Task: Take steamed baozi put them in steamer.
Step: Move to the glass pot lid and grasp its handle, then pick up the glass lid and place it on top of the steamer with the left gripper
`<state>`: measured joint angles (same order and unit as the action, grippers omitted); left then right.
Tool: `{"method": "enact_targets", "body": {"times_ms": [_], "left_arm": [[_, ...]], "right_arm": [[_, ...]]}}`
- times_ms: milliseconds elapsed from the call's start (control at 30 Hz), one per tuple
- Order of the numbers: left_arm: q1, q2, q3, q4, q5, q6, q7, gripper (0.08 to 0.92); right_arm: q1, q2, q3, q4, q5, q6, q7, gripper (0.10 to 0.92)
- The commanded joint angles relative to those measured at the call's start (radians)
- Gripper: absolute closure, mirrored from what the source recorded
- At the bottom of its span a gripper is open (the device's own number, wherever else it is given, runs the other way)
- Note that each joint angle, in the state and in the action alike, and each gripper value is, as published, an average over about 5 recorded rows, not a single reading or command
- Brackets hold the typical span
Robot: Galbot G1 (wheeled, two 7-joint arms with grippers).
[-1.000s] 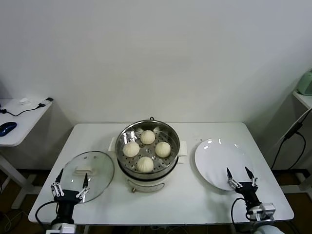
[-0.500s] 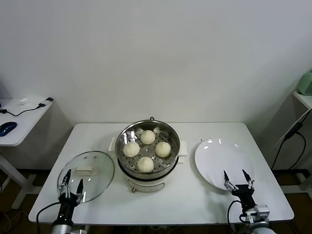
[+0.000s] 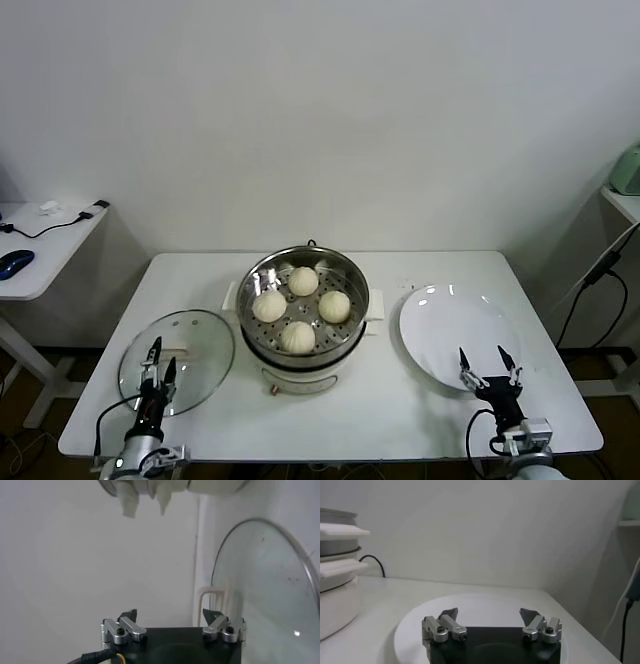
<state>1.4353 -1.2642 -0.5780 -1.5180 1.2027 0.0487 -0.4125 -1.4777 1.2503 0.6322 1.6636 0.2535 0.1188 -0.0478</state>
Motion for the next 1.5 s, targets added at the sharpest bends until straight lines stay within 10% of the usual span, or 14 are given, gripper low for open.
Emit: {"method": "enact_targets", "body": {"times_ms": [33, 367, 1133, 1500], "left_arm": [[-0.098, 0.002, 0.007, 0.091, 0.048, 0.021, -0.001, 0.177], [-0.147, 0.03, 0.025, 0.153, 0.013, 0.039, 0.005, 0.205], [-0.151, 0.034, 0.031, 0.194, -0.002, -0.01, -0.017, 0.843], [-0.008, 0.121, -0.027, -0.193, -0.208, 0.108, 0.171, 0.866]], "right_arm": [[-0.003, 0.01, 0.005, 0.009, -0.013, -0.006, -0.003, 0.202], [0.001, 0.019, 0.008, 0.014, -0.034, -0.008, -0.006, 0.202], [0.027, 0.022, -0.009, 0.061, -0.042, -0.051, -0.001, 0.203], [0.045, -0.001, -0.013, 0.09, -0.039, -0.079, 0.008, 0.203]]}}
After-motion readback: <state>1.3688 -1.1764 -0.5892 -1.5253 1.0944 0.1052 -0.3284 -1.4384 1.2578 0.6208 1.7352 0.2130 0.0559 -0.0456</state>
